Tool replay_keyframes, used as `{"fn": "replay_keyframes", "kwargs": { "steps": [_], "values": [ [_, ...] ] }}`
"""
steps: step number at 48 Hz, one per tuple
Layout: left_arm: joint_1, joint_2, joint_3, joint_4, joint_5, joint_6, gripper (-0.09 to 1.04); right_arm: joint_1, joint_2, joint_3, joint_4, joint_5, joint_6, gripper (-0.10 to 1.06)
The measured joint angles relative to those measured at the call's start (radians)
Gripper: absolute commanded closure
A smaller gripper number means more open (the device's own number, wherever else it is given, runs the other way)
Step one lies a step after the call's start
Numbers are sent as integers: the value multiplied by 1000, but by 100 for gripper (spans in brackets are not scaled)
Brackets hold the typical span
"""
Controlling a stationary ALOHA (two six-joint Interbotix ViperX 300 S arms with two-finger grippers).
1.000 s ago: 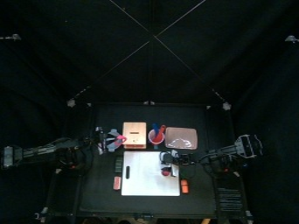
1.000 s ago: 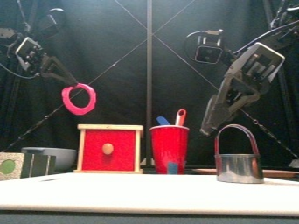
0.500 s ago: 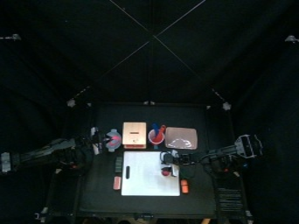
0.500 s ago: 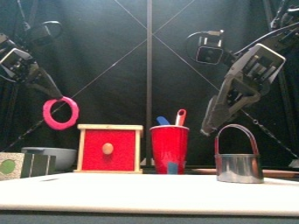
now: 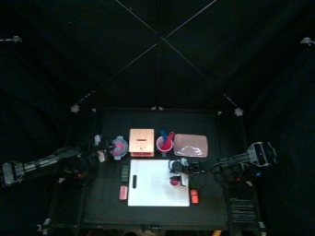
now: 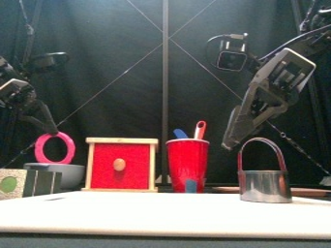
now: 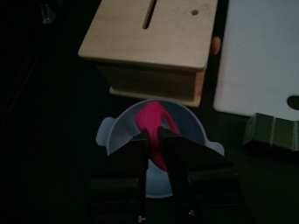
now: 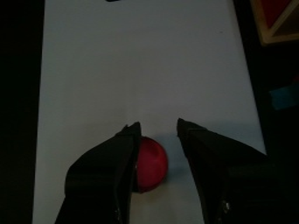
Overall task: Get the cutter from the drawer then cut the dough then place the extra dough in the bowl
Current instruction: Place the extra dough in the bowl
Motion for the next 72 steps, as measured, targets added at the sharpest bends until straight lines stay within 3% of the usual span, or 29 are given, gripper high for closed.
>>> {"fn": "replay_keyframes", "kwargs": {
  "steps": [14, 35, 54, 72],
  "values": [
    [17, 71, 3, -44, -66, -6, 32, 0, 0, 0, 0, 0, 0, 19],
    [89, 72, 43, -396, -97, -26, 4, 0, 0, 0, 3, 0, 0, 19],
    [117, 72, 58, -644, -124, -25, 3, 0, 0, -2, 3, 0, 0, 19],
    [115, 72, 72, -638, -130, -17, 4, 0, 0, -9, 3, 0, 0, 19]
  ]
}}
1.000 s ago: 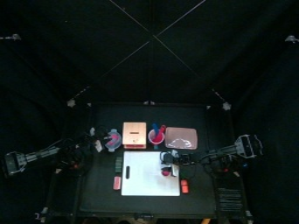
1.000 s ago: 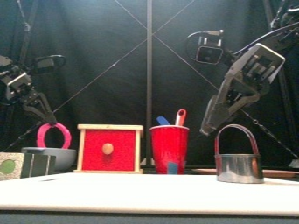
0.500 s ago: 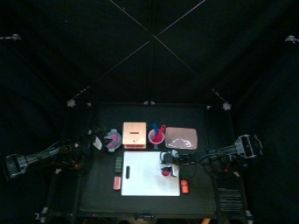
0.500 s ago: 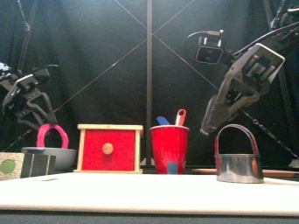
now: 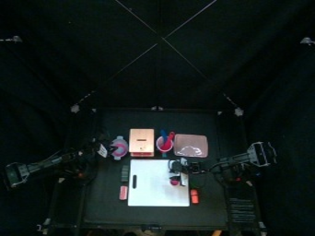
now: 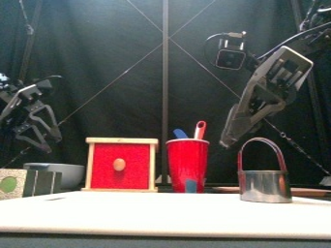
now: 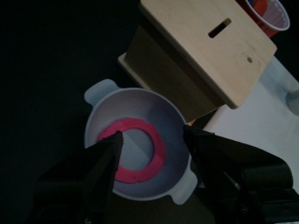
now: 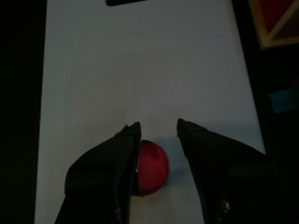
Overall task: Get the cutter from the drawer then cut the dough then place the extra dough in the bowl
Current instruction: Place the extra dough in the bowl
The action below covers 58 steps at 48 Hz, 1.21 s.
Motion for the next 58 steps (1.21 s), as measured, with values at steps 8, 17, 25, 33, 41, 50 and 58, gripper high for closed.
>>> {"fn": "replay_keyframes", "kwargs": {
  "steps": [8, 17, 25, 33, 41, 50, 58],
  "values": [
    [-55, 0, 2, 60, -2, 0, 4, -2, 0, -11, -15, -2, -2, 19],
    [-221, 0, 0, 118, -92, 0, 4, -17, -12, -23, -48, -25, -2, 19],
    [-370, 0, 0, 218, -268, 0, 6, -25, -20, -25, -83, -89, -2, 19],
    [-497, 29, 3, 337, -437, -3, 6, -29, -31, -23, -92, -152, -2, 19],
    [-572, 94, 3, 367, -546, -6, 6, -31, -35, -3, -89, -225, -2, 19],
    [-646, 175, -15, 402, -615, -6, 6, -32, -37, 17, -86, -313, -2, 19],
    [-667, 242, -32, 423, -657, -6, 6, -38, -37, 23, -89, -354, -2, 19]
  ]
}}
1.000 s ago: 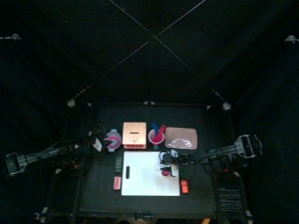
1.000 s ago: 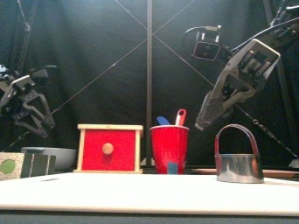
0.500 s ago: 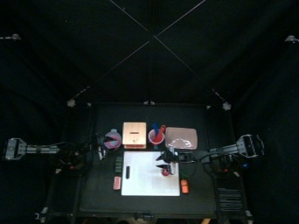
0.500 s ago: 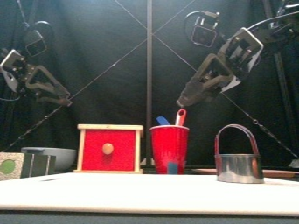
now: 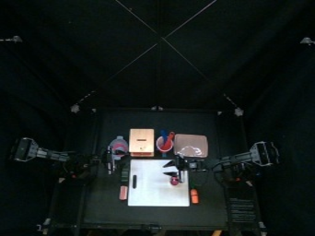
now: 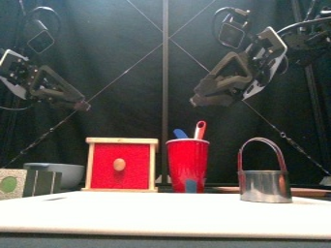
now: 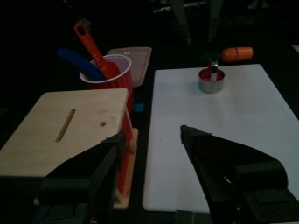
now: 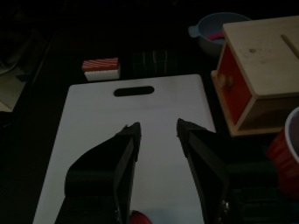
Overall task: Get the cutter from the drawer then cut the dough then place the extra dough in the bowl
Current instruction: Place the extra dough in the bowl
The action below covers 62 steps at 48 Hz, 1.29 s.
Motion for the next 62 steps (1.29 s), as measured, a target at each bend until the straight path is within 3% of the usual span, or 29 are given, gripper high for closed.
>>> {"fn": "replay_keyframes", "kwargs": {
  "steps": [32, 62],
  "values": [
    [-12, 187, -87, 3, -11, 0, 6, -15, -3, 28, 2, -6, -2, 19],
    [-14, 201, -95, 3, -9, 3, 6, -35, -3, 29, -2, 11, -2, 19]
  ]
}}
